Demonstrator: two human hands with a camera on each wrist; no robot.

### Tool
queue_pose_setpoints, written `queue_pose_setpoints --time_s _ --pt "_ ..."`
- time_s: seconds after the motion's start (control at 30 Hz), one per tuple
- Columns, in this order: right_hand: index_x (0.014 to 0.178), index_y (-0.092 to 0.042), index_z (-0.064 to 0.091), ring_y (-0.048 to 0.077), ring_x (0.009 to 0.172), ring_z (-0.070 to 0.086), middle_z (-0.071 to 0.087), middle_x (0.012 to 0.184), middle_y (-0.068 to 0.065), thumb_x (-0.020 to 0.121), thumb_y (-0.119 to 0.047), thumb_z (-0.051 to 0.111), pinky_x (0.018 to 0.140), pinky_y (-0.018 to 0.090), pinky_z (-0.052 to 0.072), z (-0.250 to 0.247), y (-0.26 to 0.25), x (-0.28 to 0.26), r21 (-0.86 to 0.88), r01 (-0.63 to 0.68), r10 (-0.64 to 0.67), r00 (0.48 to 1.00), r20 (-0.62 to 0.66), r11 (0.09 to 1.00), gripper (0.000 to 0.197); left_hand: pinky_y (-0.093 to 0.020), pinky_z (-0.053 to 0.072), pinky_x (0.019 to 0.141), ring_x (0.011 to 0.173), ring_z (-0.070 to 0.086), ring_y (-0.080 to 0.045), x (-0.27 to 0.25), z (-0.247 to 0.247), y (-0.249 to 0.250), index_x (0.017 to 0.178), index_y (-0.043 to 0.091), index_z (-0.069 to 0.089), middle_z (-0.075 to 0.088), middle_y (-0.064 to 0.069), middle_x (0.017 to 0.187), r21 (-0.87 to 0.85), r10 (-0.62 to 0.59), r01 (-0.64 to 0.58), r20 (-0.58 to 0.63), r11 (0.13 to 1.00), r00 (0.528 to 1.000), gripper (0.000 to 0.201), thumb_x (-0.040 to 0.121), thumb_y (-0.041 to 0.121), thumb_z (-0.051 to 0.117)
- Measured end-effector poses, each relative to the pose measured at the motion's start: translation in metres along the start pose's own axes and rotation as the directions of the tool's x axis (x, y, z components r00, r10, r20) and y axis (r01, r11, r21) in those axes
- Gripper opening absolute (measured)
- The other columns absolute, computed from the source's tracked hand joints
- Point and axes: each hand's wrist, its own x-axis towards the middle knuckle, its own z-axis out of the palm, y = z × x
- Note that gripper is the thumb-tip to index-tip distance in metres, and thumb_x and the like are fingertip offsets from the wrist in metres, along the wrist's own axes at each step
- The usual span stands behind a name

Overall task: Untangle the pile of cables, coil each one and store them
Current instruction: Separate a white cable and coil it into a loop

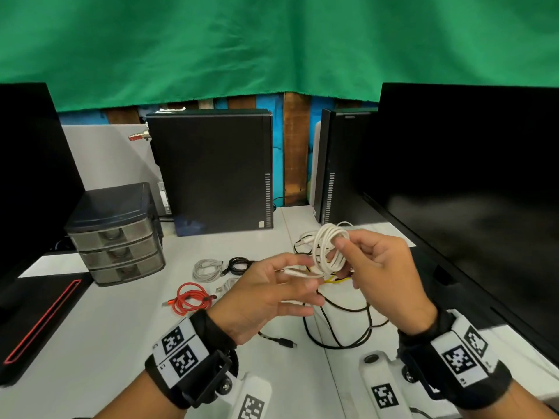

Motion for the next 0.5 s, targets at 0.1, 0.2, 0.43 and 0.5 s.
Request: queue_pose_setpoints --time_s 0.1,0.2,0.43,0.5 --pt "0.084 -0.012 0.076 0.007 0.056 0.060 0.073 0.071 0.003 0.098 -0.013 0.062 0.050 0.012 0.043 -0.006 0.001 0.003 -0.042 0.025 -0.025 1.000 -0.005 0.999 0.020 -0.026 0.059 0.071 0.081 0.074 -0.021 0.003 0.000 -0.004 0.111 0.004 0.069 0.075 -0.012 0.094 -0.027 0.032 -0.033 -0.033 0.999 0.999 0.036 0.079 0.018 0.068" --pt "0.091 -0.019 0.078 0.003 0.058 0.056 0.069 0.069 -0.007 0.097 -0.017 0.064 0.054 0.013 0.043 -0.006 0.002 0.003 -0.047 0.030 -0.028 0.999 0.028 0.998 0.015 -0.025 0.058 0.068 0.070 0.071 -0.017 0.004 -0.003 -0.006 0.104 -0.003 0.067 0.072 -0.004 0.079 -0.062 0.091 -0.095 -0.061 0.994 0.994 0.034 0.083 0.023 0.061" --pt "0.094 -0.009 0.078 0.002 0.051 0.048 0.061 0.060 -0.008 0.096 -0.011 0.063 0.049 0.011 0.037 -0.002 0.002 -0.001 0.054 -0.012 0.004 0.989 0.147 0.998 0.015 -0.031 0.056 0.074 0.068 0.064 -0.017 0.000 -0.013 -0.002 0.101 0.000 0.067 0.062 -0.003 0.071 0.037 0.089 -0.095 0.146 0.995 0.985 0.035 0.100 0.028 0.048" --pt "0.093 -0.012 0.078 0.002 0.051 0.048 0.060 0.059 -0.007 0.095 -0.013 0.065 0.050 0.011 0.038 0.002 0.002 -0.005 0.026 -0.009 0.004 0.982 0.188 1.000 0.013 -0.031 0.056 0.070 0.058 0.058 -0.013 -0.001 -0.013 0.002 0.093 0.001 0.070 0.057 0.000 0.061 0.247 0.094 -0.120 0.112 0.961 0.989 0.035 0.101 0.031 0.053"
